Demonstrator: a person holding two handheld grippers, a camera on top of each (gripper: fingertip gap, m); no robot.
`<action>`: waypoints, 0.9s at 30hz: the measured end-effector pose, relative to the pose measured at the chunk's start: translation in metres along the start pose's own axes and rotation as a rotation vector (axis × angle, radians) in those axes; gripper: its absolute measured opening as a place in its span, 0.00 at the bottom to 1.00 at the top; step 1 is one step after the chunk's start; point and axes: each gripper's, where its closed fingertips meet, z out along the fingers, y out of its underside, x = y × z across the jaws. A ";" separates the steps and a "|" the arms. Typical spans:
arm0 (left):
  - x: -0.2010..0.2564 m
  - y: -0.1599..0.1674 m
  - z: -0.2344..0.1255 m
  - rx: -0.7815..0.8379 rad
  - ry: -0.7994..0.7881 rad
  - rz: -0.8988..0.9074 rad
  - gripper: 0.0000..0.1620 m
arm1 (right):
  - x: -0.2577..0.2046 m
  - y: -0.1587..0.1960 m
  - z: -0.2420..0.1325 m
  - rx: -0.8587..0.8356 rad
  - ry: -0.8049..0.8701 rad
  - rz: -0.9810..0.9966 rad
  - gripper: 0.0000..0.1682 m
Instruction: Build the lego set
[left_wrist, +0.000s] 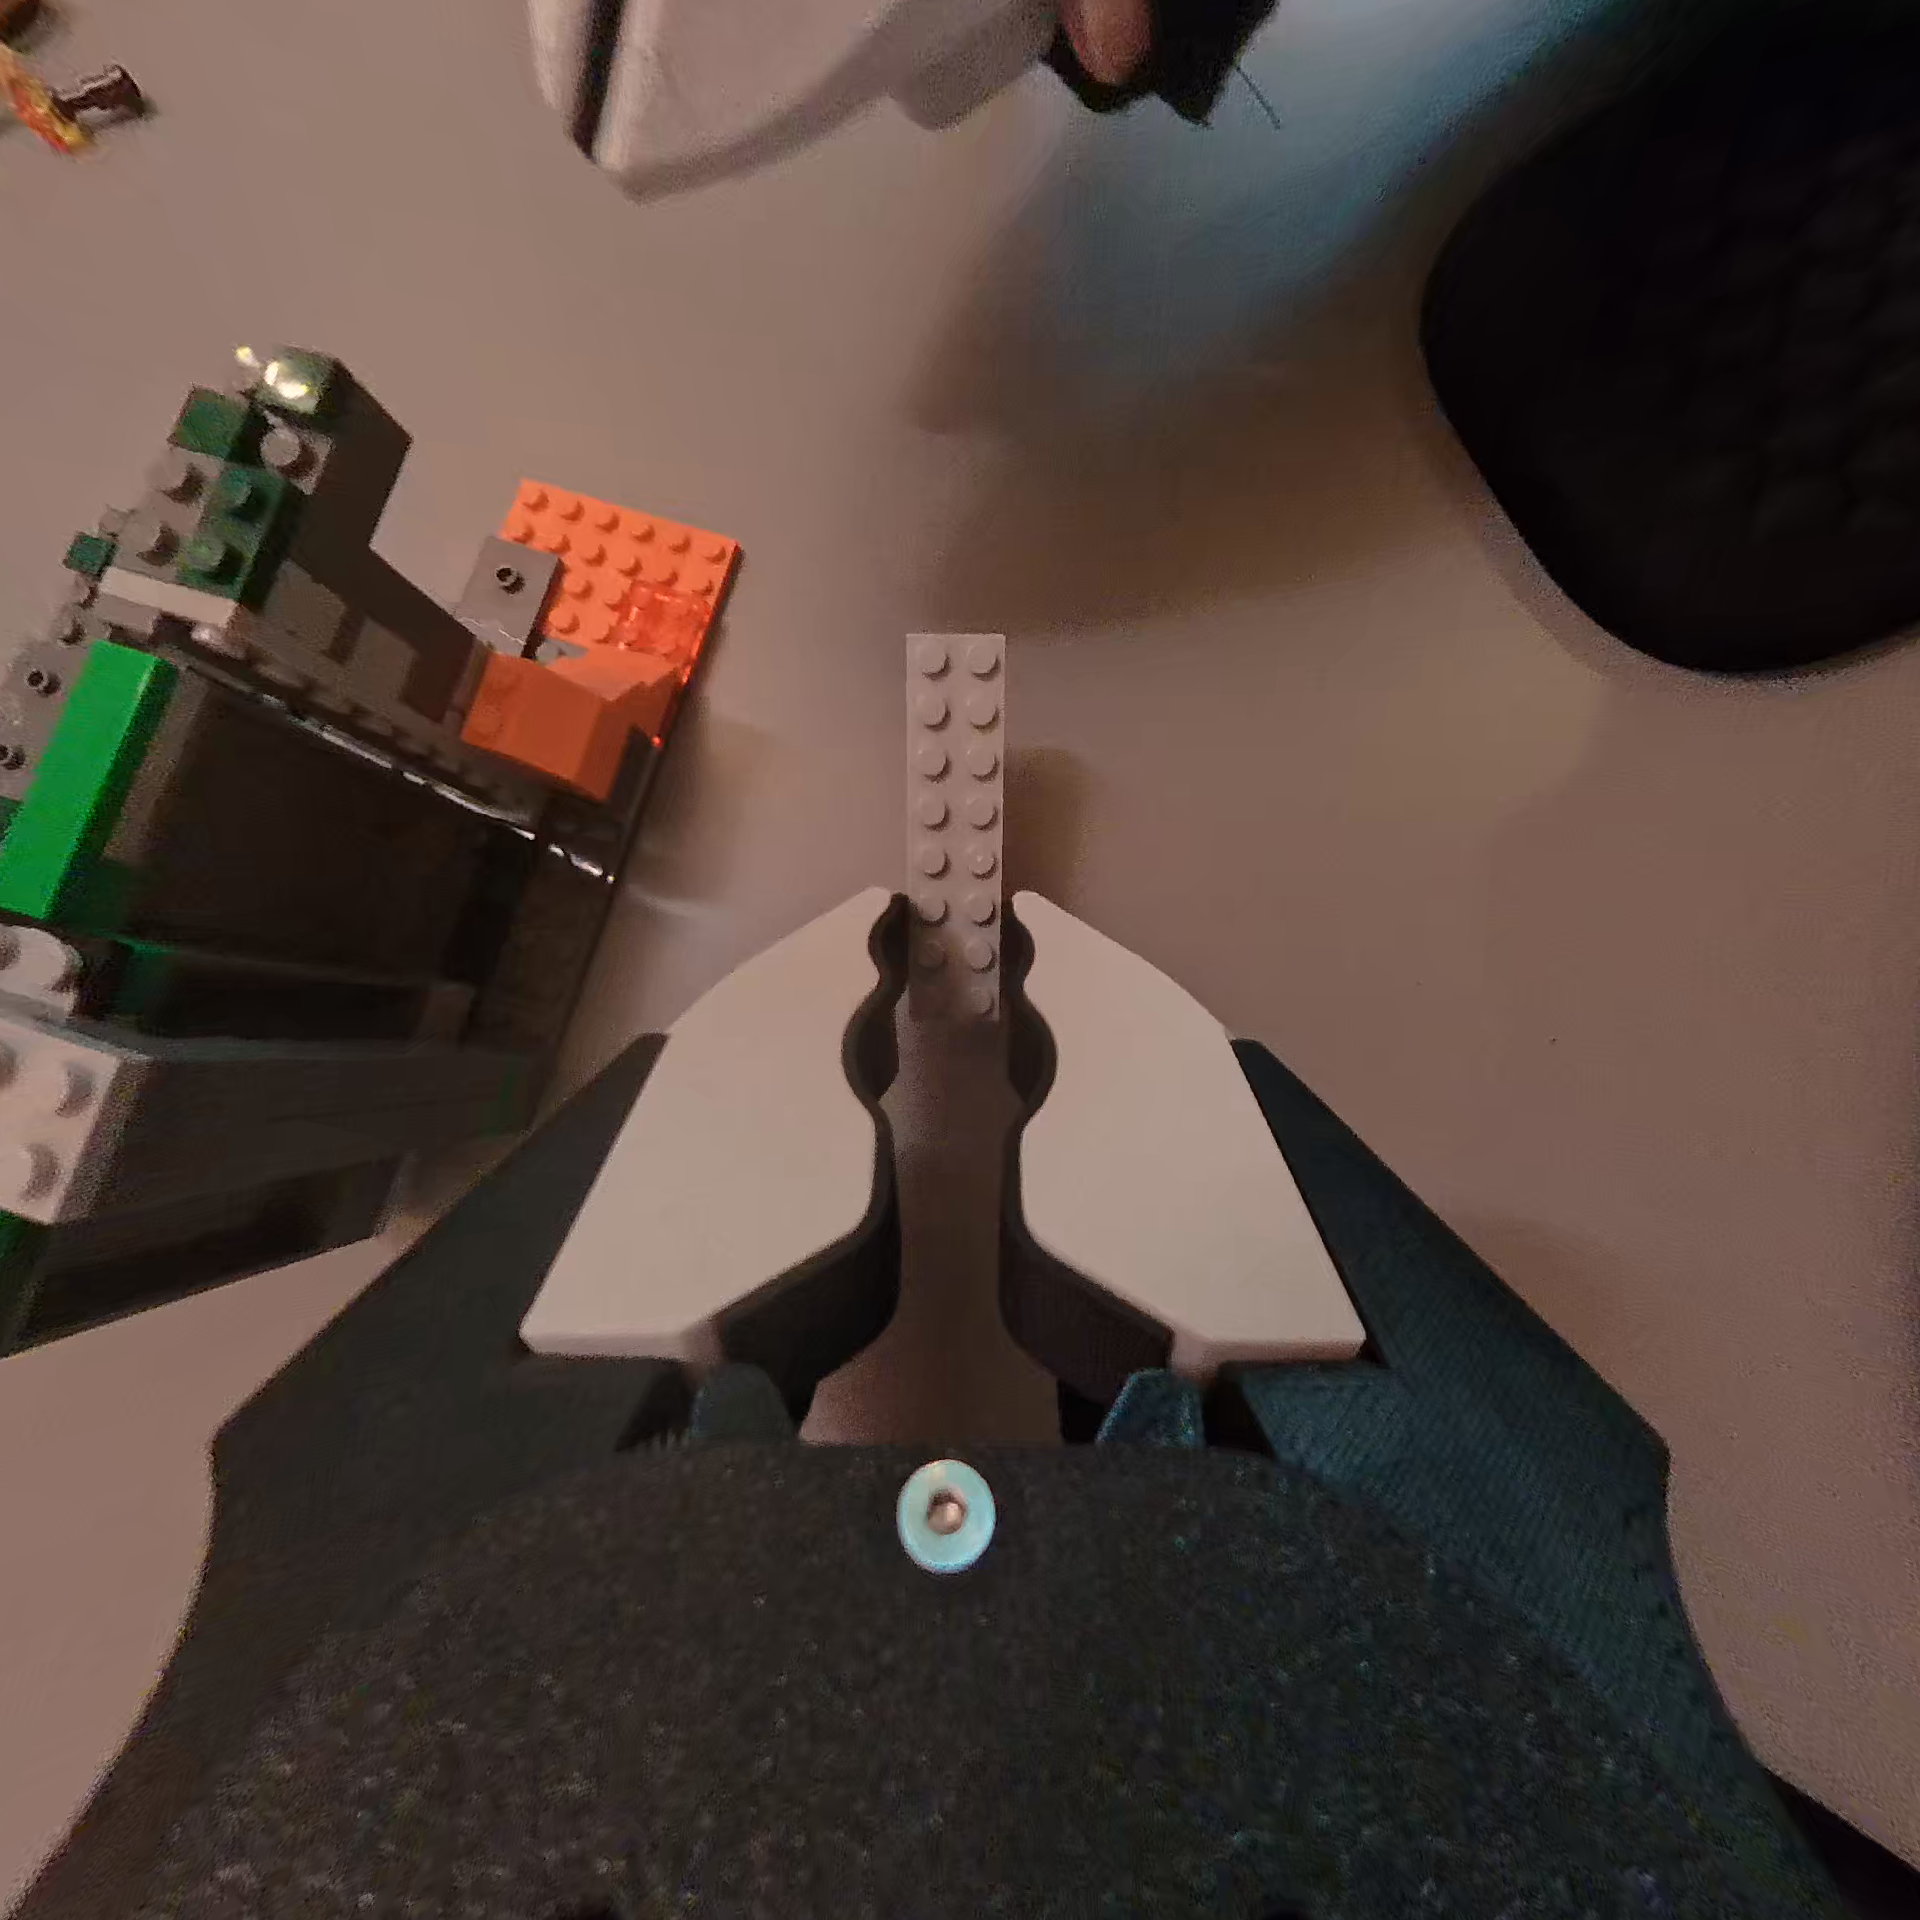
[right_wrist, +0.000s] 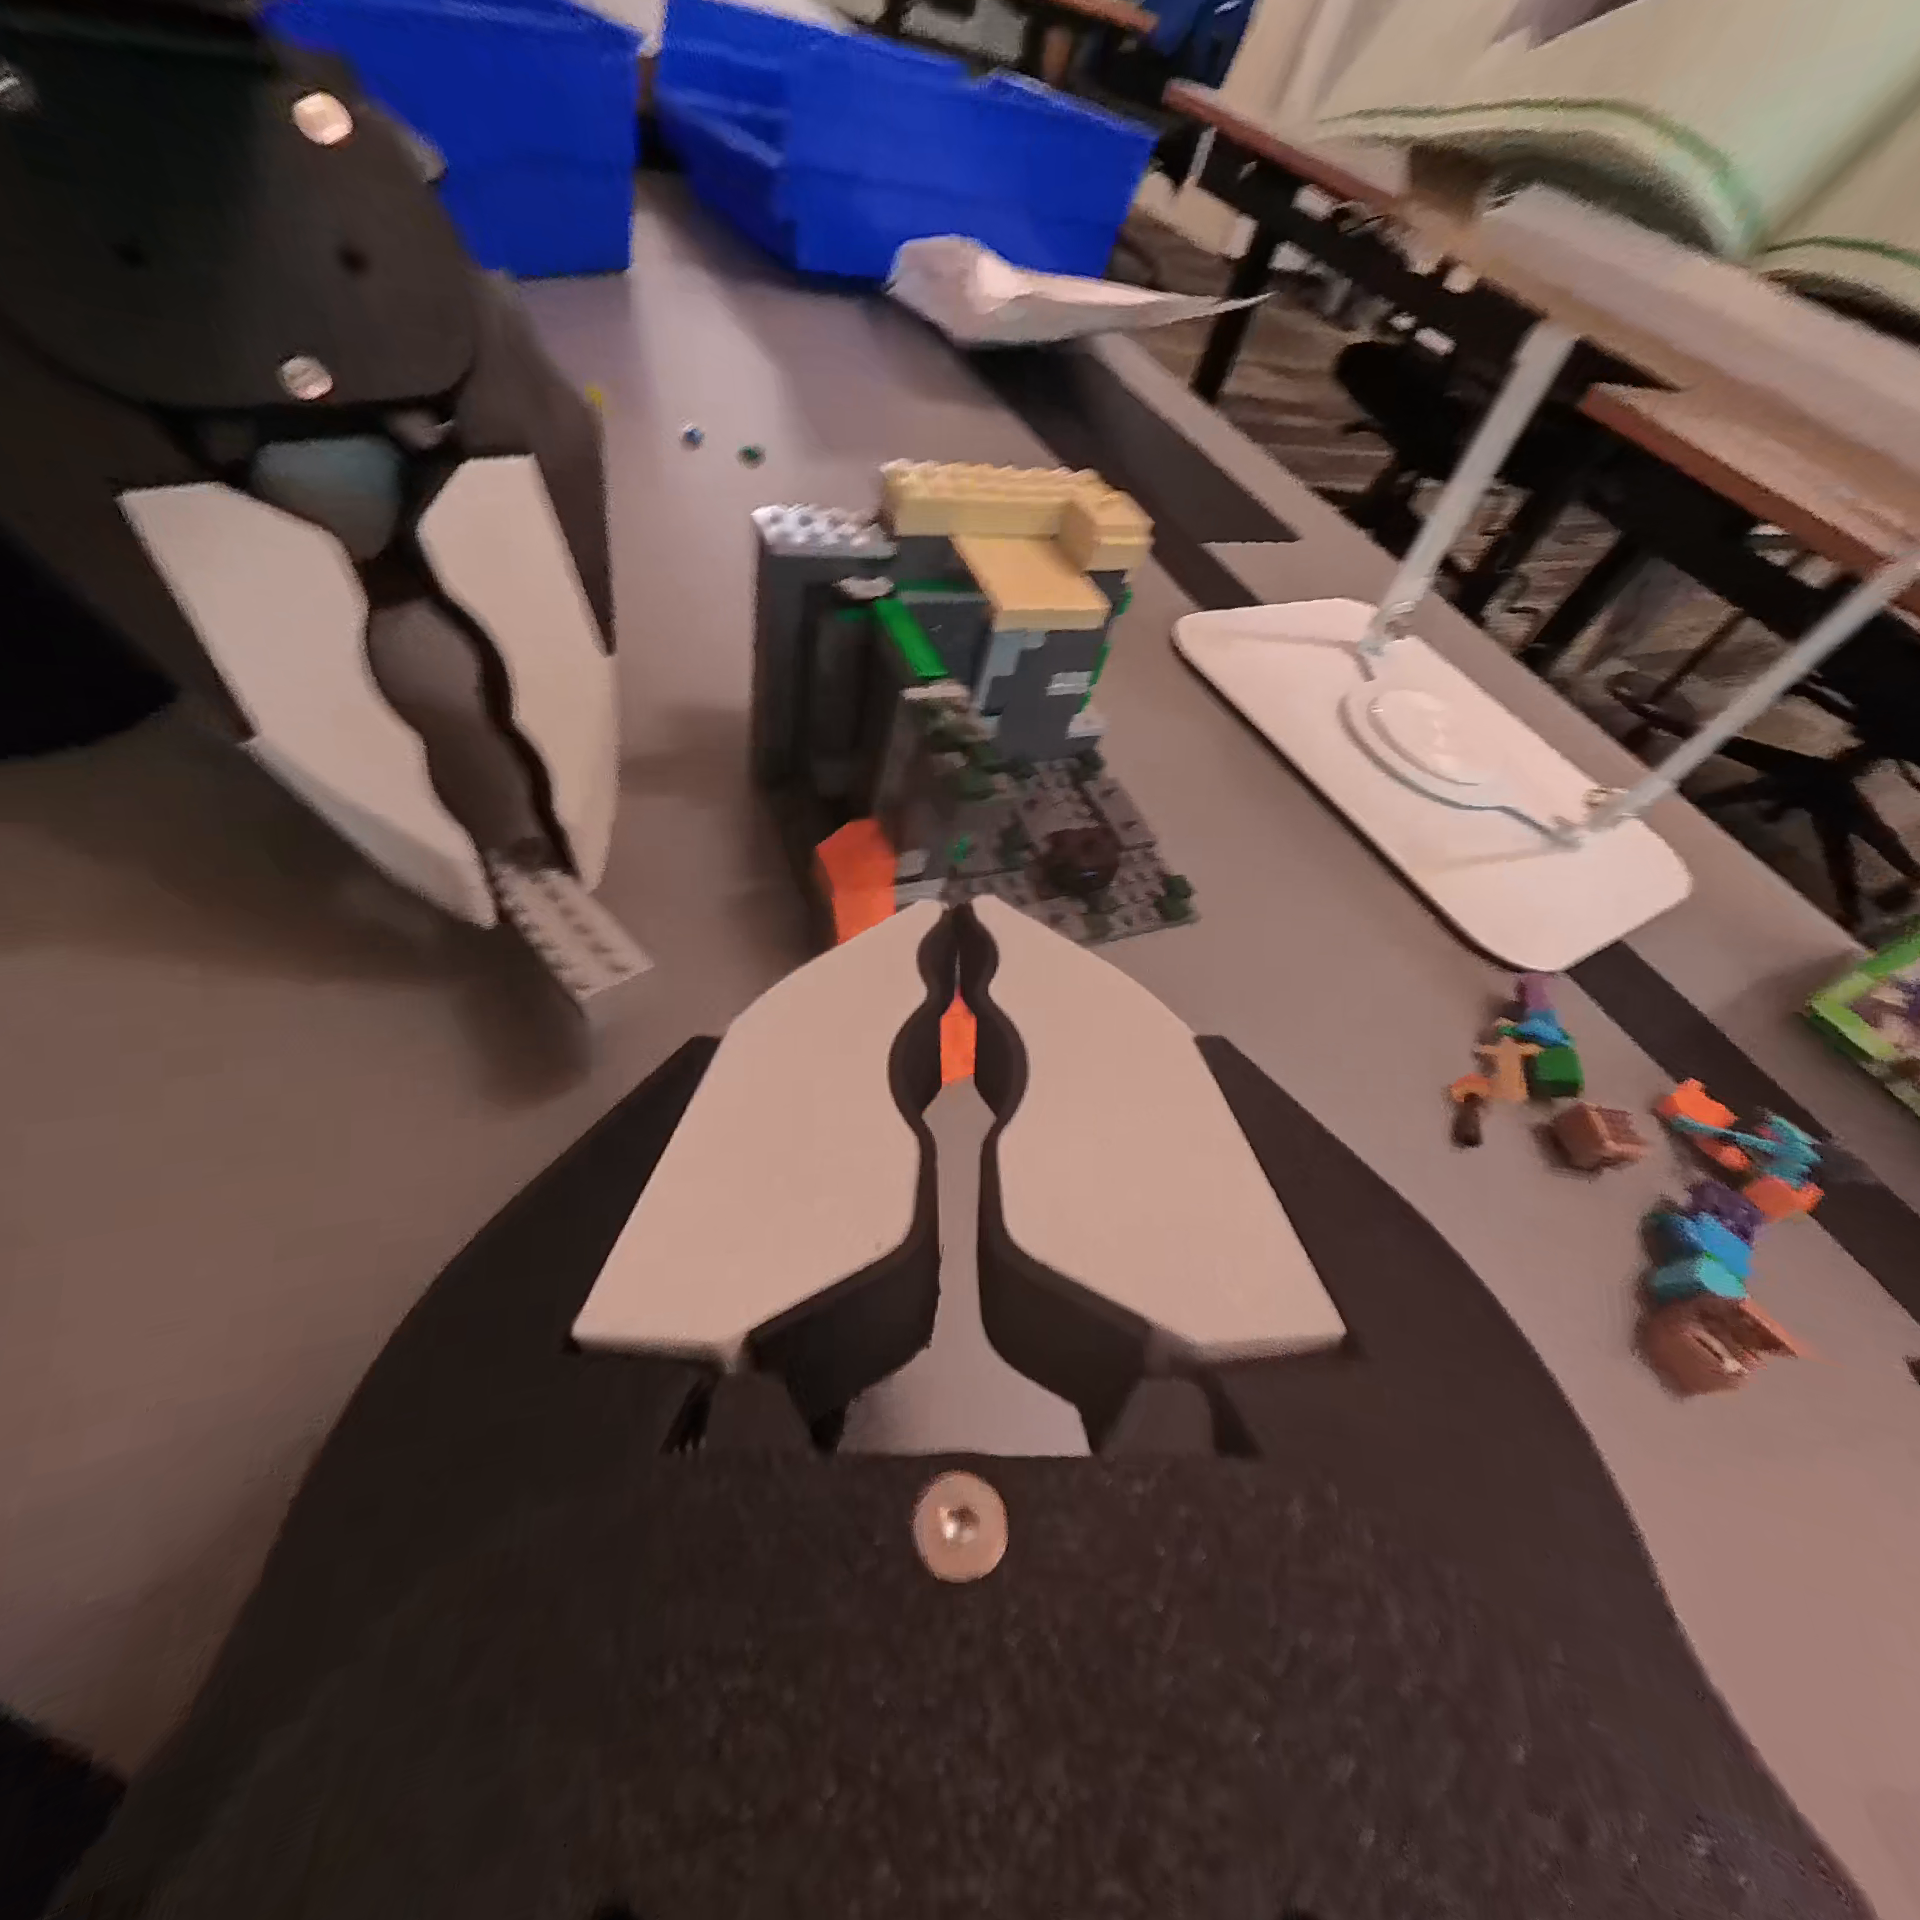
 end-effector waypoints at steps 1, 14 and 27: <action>-0.001 0.001 0.001 0.001 -0.004 0.000 0.10 | -0.007 0.002 0.002 -0.013 -0.037 -0.011 0.00; 0.000 0.012 0.010 -0.026 -0.004 0.039 0.10 | -0.081 0.029 0.024 -0.197 -0.361 -0.094 0.16; -0.001 0.009 0.004 0.013 -0.017 0.044 0.12 | -0.094 0.041 0.040 -0.284 -0.389 -0.153 0.19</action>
